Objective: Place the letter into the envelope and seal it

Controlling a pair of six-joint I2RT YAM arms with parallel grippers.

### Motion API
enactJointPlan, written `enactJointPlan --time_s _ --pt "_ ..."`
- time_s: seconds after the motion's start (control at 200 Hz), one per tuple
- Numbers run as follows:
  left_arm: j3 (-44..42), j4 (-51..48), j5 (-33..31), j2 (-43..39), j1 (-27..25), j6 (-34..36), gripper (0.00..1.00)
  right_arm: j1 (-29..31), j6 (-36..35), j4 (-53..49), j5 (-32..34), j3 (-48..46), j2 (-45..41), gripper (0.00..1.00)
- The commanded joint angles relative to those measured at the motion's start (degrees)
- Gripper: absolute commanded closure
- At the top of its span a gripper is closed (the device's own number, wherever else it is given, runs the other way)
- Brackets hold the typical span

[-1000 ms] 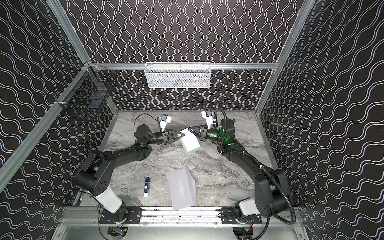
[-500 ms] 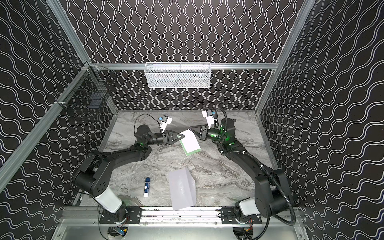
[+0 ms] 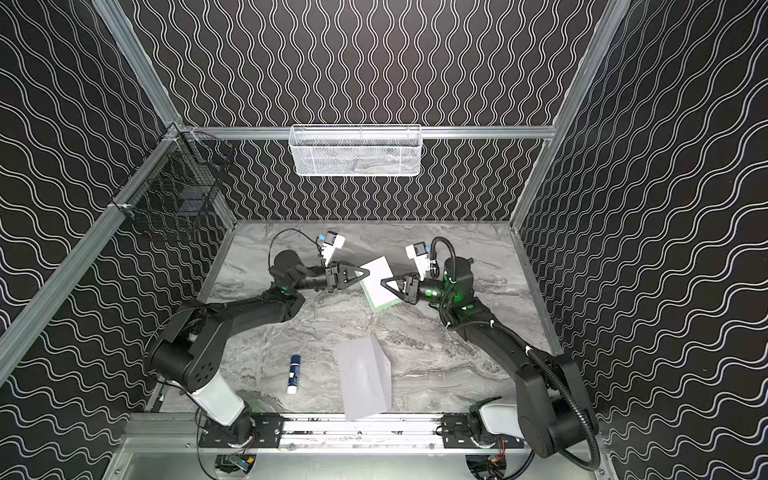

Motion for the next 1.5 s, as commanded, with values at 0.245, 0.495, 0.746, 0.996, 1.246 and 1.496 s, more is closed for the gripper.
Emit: enactJointPlan --time_s 0.245,0.495,0.746,0.996,1.246,1.496 --pt "0.3 0.5 -0.2 0.1 0.4 0.8 1.00 -1.1 -1.7 -3.8 -1.5 -4.2 -6.0 0.94" --pt "0.5 0.2 -0.1 0.1 0.4 0.8 1.00 -1.5 -0.9 -2.6 -1.6 -7.7 -7.5 0.92" --pt "-0.7 0.4 -0.9 -1.0 0.4 2.6 1.00 -1.8 -0.5 -3.5 1.1 -8.4 -8.5 1.00" --pt "-3.3 -11.5 -9.7 -6.7 1.0 9.9 0.10 -2.8 0.7 -8.4 4.8 -8.0 -7.3 1.00" --pt "-3.7 -33.4 -22.7 -14.6 1.0 19.9 0.01 -8.4 3.5 -13.2 8.2 -8.7 -1.6 1.00" --pt "-7.2 -39.4 -26.3 -17.5 0.7 20.2 0.01 -12.6 5.2 -11.5 10.2 -11.6 4.6 1.00"
